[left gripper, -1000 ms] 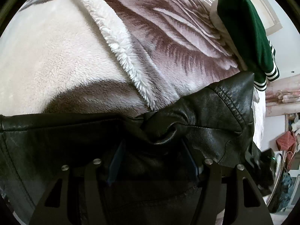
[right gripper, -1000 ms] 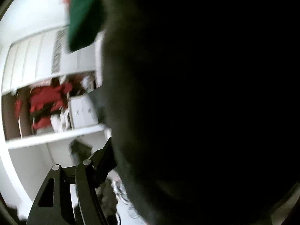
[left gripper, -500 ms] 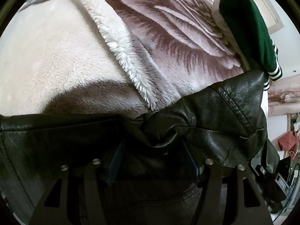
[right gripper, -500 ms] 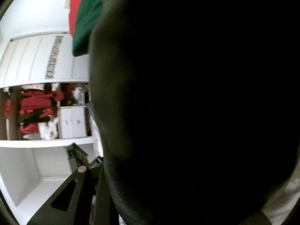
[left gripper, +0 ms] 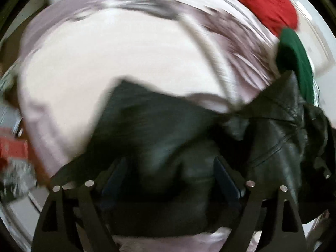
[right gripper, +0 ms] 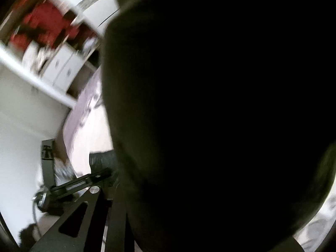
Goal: Fold large clothes
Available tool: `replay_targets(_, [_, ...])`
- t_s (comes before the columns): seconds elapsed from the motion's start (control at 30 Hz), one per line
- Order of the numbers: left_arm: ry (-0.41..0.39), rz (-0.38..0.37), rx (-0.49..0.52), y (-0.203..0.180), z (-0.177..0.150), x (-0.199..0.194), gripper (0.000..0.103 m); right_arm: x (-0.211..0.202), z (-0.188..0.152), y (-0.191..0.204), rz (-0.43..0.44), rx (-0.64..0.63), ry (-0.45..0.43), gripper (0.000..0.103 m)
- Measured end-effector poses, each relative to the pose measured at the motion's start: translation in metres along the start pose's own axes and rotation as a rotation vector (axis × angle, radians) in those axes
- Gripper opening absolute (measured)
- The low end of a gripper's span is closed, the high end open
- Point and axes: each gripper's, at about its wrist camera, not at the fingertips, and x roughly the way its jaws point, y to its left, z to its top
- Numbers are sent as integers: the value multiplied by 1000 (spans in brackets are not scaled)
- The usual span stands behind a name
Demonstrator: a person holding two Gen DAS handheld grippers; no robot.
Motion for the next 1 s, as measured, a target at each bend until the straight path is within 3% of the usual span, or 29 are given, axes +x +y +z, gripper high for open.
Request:
replay_targets(0.1, [-38, 54, -126, 56, -21, -25, 85, 5, 2, 53, -53, -198, 6, 21])
replay_targets(0.27, [-52, 130, -322, 135, -62, -49, 85, 30, -48, 172, -80, -535, 55, 21])
replay_targets(0.43, [-17, 168, -473, 180, -105, -46, 85, 103, -109, 258, -36, -727, 229, 24])
replay_targets(0.53, [-7, 161, -519, 190, -121, -44, 85, 156, -128, 276, 8, -718, 402, 47])
replay_targets(0.57, [-6, 159, -525, 191, -122, -43, 85, 168, -129, 279, 47, -697, 463, 59])
replay_targets(0.6, [-5, 154, -528, 194, -126, -46, 85, 174, -125, 278, 108, -661, 524, 64])
replay_targets(0.67, [-8, 133, -540, 195, -129, -48, 85, 171, -115, 270, 187, -595, 595, 66])
replay_targets(0.7, [-11, 123, -548, 196, -130, -49, 85, 168, -103, 257, 253, -533, 630, 71])
replay_targets(0.77, [-14, 95, -567, 196, -130, -50, 85, 149, -80, 214, 471, -313, 723, 76])
replay_targets(0.83, [-23, 71, -584, 195, -131, -52, 85, 117, -66, 174, 573, -196, 707, 81])
replay_targets(0.9, [-24, 58, -587, 193, -129, -50, 85, 98, -31, 126, 571, -129, 624, 84])
replay_targets(1.0, [-22, 61, -578, 192, -129, -44, 85, 126, 5, 72, 429, -79, 569, 85])
